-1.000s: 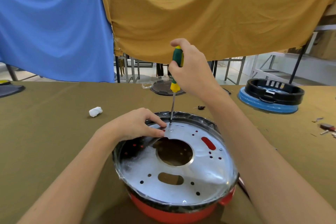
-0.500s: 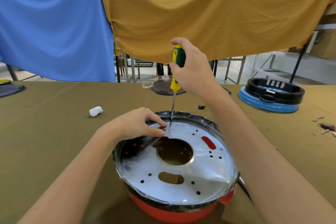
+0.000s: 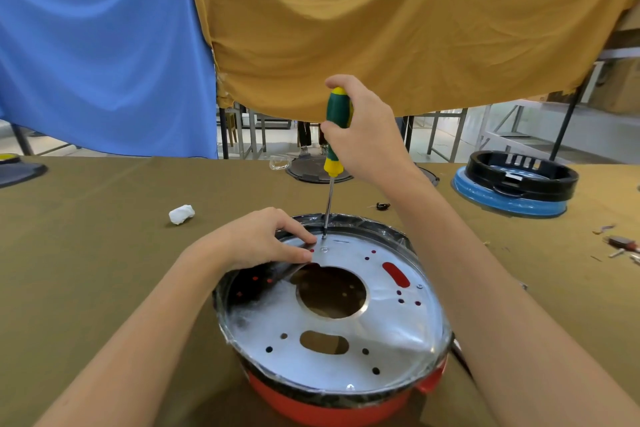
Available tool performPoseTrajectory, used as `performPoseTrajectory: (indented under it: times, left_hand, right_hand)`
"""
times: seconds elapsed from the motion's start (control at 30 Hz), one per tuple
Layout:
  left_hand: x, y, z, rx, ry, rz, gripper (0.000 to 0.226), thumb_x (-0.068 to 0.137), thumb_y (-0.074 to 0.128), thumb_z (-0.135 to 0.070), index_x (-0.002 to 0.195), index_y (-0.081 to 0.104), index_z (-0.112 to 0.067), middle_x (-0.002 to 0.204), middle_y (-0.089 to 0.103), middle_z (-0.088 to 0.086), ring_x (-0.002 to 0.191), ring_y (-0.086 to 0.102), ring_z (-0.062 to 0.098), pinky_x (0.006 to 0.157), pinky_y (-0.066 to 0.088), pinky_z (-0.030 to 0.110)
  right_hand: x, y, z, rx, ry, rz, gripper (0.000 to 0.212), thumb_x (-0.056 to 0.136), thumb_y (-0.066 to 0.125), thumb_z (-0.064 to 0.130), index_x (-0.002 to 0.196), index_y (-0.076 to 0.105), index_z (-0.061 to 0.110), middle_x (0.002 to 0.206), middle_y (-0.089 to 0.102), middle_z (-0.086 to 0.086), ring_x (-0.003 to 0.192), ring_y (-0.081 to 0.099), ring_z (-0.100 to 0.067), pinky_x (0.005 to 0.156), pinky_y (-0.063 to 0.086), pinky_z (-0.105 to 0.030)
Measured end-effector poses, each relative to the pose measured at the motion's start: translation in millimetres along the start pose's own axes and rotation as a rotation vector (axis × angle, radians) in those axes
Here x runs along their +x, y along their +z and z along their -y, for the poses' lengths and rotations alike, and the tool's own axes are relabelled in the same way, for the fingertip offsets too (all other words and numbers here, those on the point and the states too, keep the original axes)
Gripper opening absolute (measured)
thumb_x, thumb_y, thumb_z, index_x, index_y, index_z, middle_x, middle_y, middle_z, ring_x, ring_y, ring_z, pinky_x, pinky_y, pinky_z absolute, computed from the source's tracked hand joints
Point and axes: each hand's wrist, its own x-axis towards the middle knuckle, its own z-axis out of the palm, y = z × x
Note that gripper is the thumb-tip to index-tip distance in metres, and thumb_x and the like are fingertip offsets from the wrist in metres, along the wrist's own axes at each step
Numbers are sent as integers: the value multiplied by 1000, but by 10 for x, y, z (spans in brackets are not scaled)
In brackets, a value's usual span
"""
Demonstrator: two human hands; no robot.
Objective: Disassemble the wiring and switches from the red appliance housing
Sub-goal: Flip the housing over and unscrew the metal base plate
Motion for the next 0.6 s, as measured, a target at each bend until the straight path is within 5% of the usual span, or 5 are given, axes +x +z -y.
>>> performPoseTrajectory:
  times: [0.07,0.27,0.4,0.5,0.6]
  left_hand:
    - [0,-6,-2,-4,-6,2,21,83,71,-54,103,69,-54,104,48,-42,101,46,-12,96,33,29]
    - [-6,-5,-13,5,-1,0,25,83,71,-53,108,69,-51,103,48,-42,99,44,-17,91,32,27]
    - [-18,-7,-31,2,3,2,22,84,71,-51,107,69,-51,102,46,-43,98,43,-16,94,31,27]
    - [-27,-9,-23,-4,-2,-6,22,84,71,-51,105,70,-51,102,46,-44,98,43,-18,91,32,26]
    - [-24,-6,-15,-3,-10,-6,23,83,71,-53,106,70,-52,104,47,-42,101,45,-12,93,32,28]
  right_hand:
    - [1,11,19,36,29,19,47,94,54,7,138,42,14,108,53,-10,95,54,-26,76,48,-33]
    - [-69,105,20,-24,-30,-36,45,92,69,34,128,48,21,109,39,-6,102,49,-28,88,50,-32]
    - [-26,44,10,-21,-26,-38,47,93,69,23,135,48,23,109,49,-6,96,52,-21,76,44,-20]
    - [-18,43,42,50,-3,42,53,95,58,8,143,37,15,100,53,-9,85,53,-22,71,49,-34]
    - [-48,95,42,57,2,27,51,95,51,6,141,31,13,86,47,-7,69,46,-18,57,40,-30]
